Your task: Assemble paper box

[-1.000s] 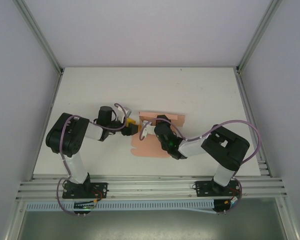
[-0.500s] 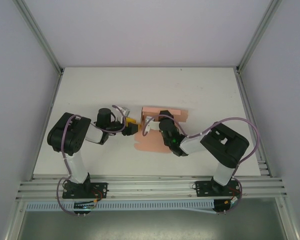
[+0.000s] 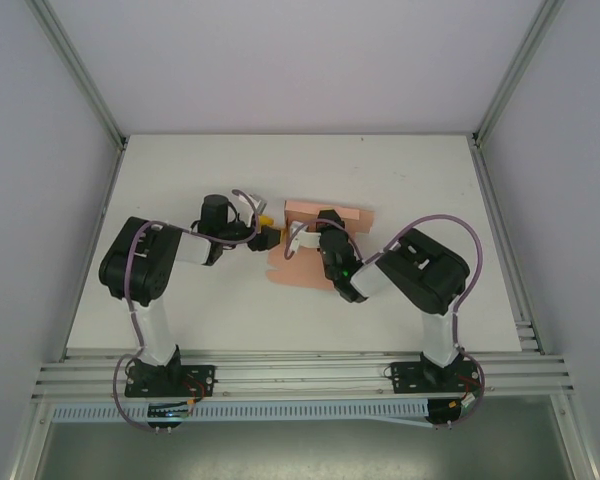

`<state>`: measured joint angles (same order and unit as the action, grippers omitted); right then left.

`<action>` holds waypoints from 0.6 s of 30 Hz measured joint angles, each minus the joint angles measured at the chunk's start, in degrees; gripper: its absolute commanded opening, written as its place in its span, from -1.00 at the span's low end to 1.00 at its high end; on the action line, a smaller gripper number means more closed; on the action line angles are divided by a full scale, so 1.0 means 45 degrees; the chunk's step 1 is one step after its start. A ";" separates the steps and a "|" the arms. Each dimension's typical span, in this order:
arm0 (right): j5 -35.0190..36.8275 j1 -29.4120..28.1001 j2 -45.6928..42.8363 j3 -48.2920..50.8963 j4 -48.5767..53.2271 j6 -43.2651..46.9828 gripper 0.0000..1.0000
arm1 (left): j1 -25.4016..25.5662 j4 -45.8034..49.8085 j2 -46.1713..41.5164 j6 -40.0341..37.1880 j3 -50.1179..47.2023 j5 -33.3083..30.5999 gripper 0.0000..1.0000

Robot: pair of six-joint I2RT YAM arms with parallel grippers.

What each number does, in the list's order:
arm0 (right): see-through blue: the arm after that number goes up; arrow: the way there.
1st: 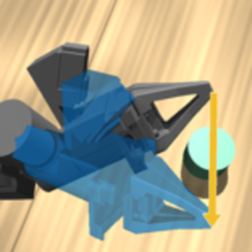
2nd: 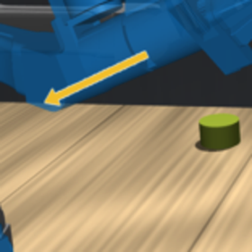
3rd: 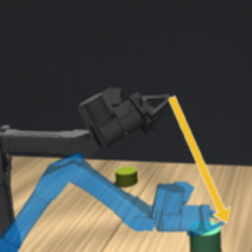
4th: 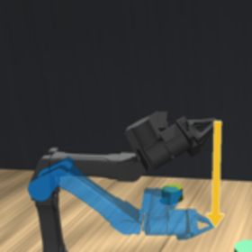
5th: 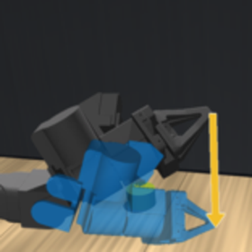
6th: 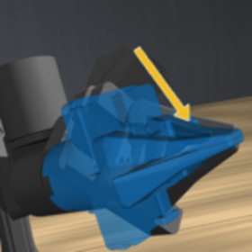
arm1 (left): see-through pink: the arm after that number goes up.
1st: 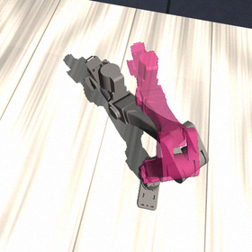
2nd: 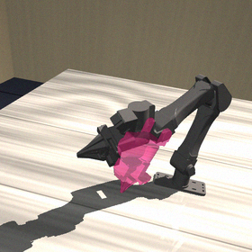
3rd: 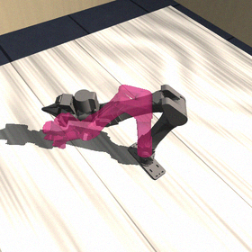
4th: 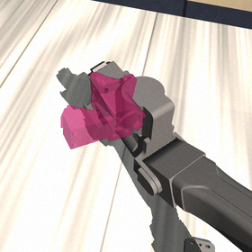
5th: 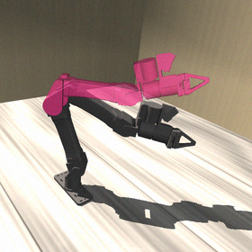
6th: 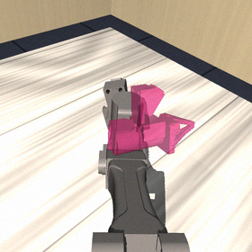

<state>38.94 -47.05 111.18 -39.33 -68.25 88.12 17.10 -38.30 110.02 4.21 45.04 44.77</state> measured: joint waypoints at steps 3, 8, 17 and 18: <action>0.0005 -0.0165 -0.0321 0.0248 0.0223 -0.0457 -1.00 | 0.0097 0.0471 0.0131 -0.0204 0.0185 -0.0058 0.43; 0.0015 -0.0296 -0.0661 0.0384 0.0743 -0.1054 -1.00 | 0.0335 0.0724 0.0525 -0.0340 0.0860 -0.0010 0.44; 0.0097 -0.0262 -0.0962 0.0311 0.1598 -0.1914 -1.00 | 0.0534 0.1103 0.0782 -0.0816 0.1404 -0.0053 0.62; 0.0107 -0.0253 -0.0976 0.0301 0.1666 -0.1957 -1.00 | 0.0573 0.1132 0.0816 -0.0918 0.1452 -0.0053 0.64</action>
<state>39.42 -48.18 106.78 -37.98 -60.75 79.31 19.68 -33.21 113.69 0.08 51.57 44.53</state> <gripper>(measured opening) 0.046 0.802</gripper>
